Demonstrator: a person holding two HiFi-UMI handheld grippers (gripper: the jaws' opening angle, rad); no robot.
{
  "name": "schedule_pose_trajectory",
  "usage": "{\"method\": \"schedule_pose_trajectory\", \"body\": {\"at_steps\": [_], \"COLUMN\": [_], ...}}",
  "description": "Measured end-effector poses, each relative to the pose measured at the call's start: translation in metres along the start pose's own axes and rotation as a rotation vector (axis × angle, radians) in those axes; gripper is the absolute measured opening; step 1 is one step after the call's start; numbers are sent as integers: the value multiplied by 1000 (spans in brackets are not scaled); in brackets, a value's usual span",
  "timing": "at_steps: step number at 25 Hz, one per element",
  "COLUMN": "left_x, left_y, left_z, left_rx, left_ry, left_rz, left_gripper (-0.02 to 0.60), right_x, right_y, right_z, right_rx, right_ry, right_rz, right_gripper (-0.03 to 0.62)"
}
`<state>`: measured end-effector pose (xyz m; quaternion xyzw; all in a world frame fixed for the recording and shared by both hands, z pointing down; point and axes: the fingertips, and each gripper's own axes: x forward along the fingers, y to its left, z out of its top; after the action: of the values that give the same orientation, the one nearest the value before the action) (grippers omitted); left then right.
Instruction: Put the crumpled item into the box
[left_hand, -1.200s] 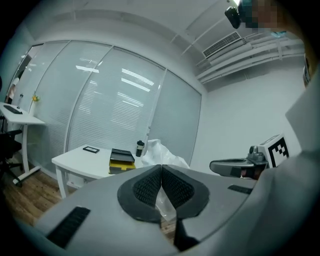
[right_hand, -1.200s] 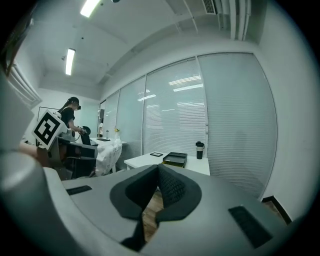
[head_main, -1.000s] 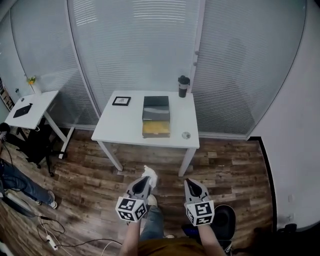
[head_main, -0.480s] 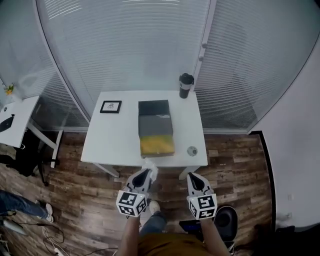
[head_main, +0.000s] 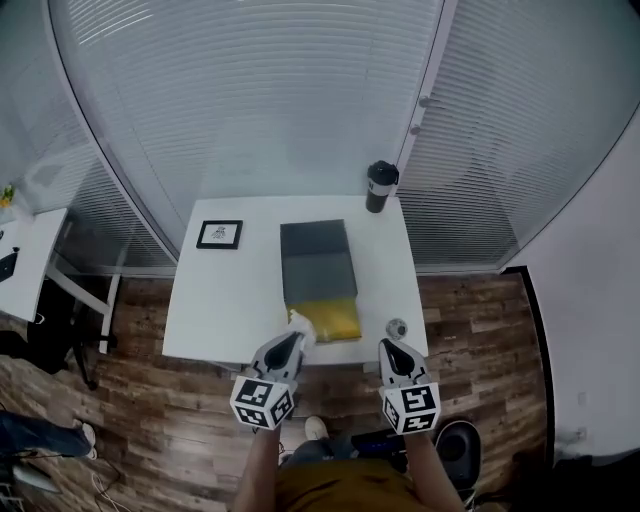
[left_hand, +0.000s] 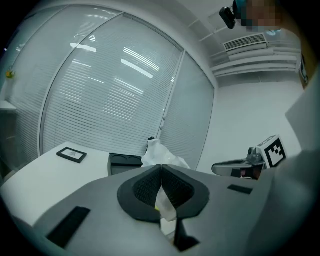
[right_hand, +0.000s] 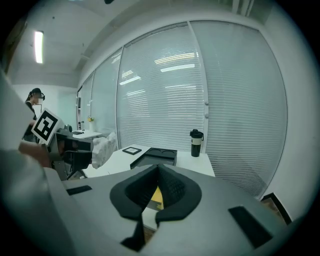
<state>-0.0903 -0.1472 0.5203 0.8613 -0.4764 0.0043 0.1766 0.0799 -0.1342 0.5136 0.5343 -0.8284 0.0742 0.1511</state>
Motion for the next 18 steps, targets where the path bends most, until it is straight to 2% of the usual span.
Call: {"method": "schedule_pose_trajectory", "body": {"at_steps": [10, 18], "left_x": [20, 41], "left_y": [19, 36], "left_z": [17, 24], "left_rx": [45, 45], "left_ry": [15, 12], "left_rz": [2, 16], "left_gripper": [28, 28], "right_x": [32, 61], "right_y": [0, -4], "right_z": [23, 20], "right_rx": [30, -16], "right_ry": [-56, -34], "right_rz": [28, 70], "right_gripper": [12, 12]}}
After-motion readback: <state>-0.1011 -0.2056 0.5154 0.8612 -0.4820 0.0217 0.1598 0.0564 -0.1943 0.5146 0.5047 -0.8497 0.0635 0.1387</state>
